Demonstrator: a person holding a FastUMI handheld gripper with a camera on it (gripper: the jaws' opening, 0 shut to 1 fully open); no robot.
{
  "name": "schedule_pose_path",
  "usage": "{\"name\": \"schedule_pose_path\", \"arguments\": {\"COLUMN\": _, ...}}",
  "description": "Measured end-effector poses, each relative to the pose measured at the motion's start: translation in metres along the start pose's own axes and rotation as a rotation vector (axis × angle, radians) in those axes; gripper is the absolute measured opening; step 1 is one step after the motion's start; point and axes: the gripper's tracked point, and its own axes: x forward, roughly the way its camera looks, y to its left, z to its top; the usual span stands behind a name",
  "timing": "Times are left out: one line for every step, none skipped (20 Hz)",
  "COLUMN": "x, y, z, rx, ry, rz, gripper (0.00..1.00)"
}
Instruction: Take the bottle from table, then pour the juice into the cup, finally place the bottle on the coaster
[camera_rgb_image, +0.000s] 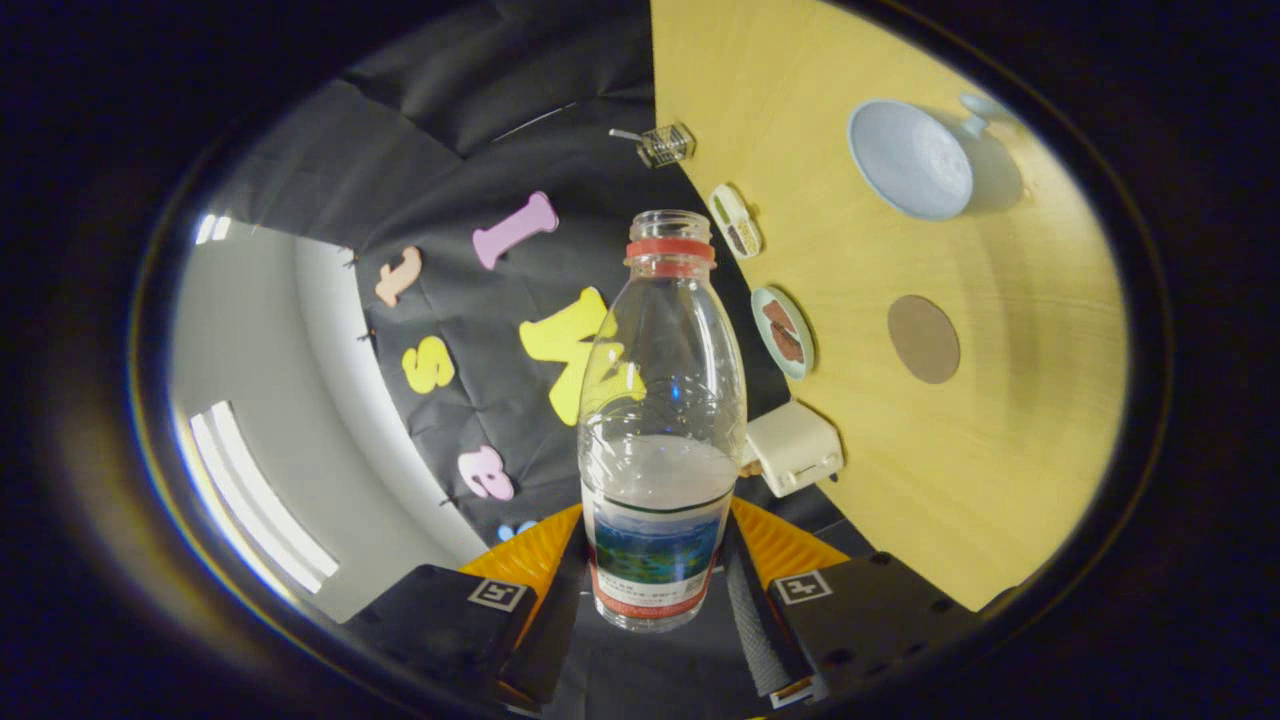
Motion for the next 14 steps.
{"name": "schedule_pose_path", "arguments": {"x": 0.000, "y": -0.006, "z": 0.003, "rx": -0.055, "ry": 0.001, "rz": -0.013, "gripper": 0.74}}
{"name": "schedule_pose_path", "arguments": {"x": -0.004, "y": -0.007, "z": 0.002, "rx": -0.092, "ry": 0.007, "rz": -0.013, "gripper": 0.74}}
{"name": "schedule_pose_path", "arguments": {"x": -0.006, "y": -0.006, "z": 0.000, "rx": -0.123, "ry": 0.011, "rz": -0.010, "gripper": 0.74}}
{"name": "schedule_pose_path", "arguments": {"x": -0.008, "y": -0.004, "z": -0.003, "rx": -0.168, "ry": 0.021, "rz": -0.002, "gripper": 0.74}}
{"name": "schedule_pose_path", "arguments": {"x": -0.007, "y": -0.006, "z": -0.007, "rx": -0.234, "ry": 0.036, "rz": -0.008, "gripper": 0.74}}
{"name": "schedule_pose_path", "arguments": {"x": -0.008, "y": -0.010, "z": -0.010, "rx": -0.304, "ry": 0.053, "rz": -0.020, "gripper": 0.75}}
{"name": "schedule_pose_path", "arguments": {"x": -0.010, "y": -0.012, "z": -0.015, "rx": -0.365, "ry": 0.069, "rz": -0.029, "gripper": 0.75}}
{"name": "schedule_pose_path", "arguments": {"x": -0.009, "y": -0.014, "z": -0.018, "rx": -0.422, "ry": 0.083, "rz": -0.042, "gripper": 0.75}}
{"name": "schedule_pose_path", "arguments": {"x": -0.008, "y": -0.015, "z": -0.019, "rx": -0.478, "ry": 0.089, "rz": -0.046, "gripper": 0.75}}
{"name": "schedule_pose_path", "arguments": {"x": -0.010, "y": -0.017, "z": -0.022, "rx": -0.532, "ry": 0.098, "rz": -0.051, "gripper": 0.75}}
{"name": "schedule_pose_path", "arguments": {"x": -0.013, "y": -0.018, "z": -0.024, "rx": -0.582, "ry": 0.107, "rz": -0.052, "gripper": 0.75}}
{"name": "schedule_pose_path", "arguments": {"x": -0.018, "y": -0.019, "z": -0.026, "rx": -0.627, "ry": 0.112, "rz": -0.052, "gripper": 0.75}}
{"name": "schedule_pose_path", "arguments": {"x": -0.024, "y": -0.020, "z": -0.029, "rx": -0.671, "ry": 0.116, "rz": -0.055, "gripper": 0.75}}
{"name": "schedule_pose_path", "arguments": {"x": -0.030, "y": -0.021, "z": -0.032, "rx": -0.714, "ry": 0.118, "rz": -0.058, "gripper": 0.75}}
